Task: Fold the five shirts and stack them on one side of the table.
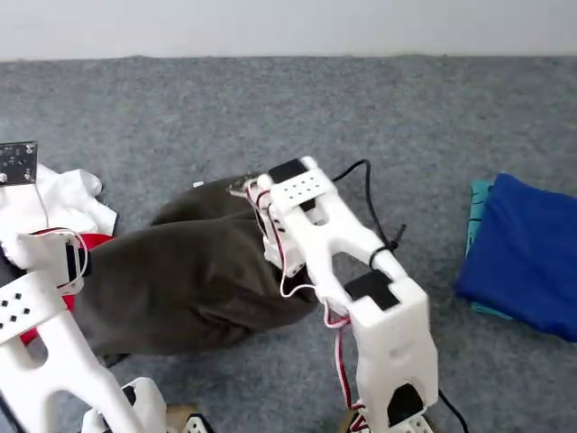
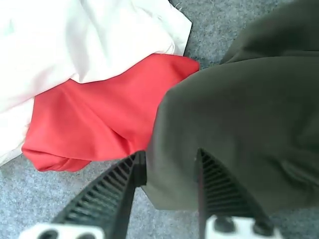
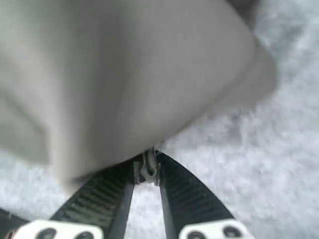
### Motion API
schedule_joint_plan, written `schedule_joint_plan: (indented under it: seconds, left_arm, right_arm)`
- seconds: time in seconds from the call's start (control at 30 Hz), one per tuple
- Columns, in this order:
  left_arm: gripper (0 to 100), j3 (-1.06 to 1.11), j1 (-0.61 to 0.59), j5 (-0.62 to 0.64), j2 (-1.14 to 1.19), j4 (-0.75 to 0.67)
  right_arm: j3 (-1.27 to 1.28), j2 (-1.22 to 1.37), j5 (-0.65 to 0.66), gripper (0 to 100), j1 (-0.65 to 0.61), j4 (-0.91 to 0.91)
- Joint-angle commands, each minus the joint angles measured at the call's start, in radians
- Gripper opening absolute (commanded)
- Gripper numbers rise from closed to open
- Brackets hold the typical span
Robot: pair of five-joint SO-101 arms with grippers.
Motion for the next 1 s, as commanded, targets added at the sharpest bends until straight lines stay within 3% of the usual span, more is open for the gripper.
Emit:
schedule_joint_plan:
  seconds: [0.0, 0.37, 0.73, 0.97]
  left_arm:
    - [17, -0.005, -0.003, -0.008, -0.003, 0.000]
    - [17, -0.005, 0.002, -0.008, -0.005, 0.000]
    - [17, -0.012, 0.000, -0.006, -0.011, 0.009]
    - [17, -0.008, 0.003, -0.006, -0.229, 0.002]
  right_arm:
    - [-0.011, -0.211, 0.046, 1.1, 0.077, 0.061]
    - [-0.192, -0.700, 0.199, 1.1, 0.302, -0.035]
    - [-0.519, -0.742, 0.270, 1.0, 0.340, -0.151]
    - [-0.577, -0.748, 0.272, 1.0, 0.338, -0.280]
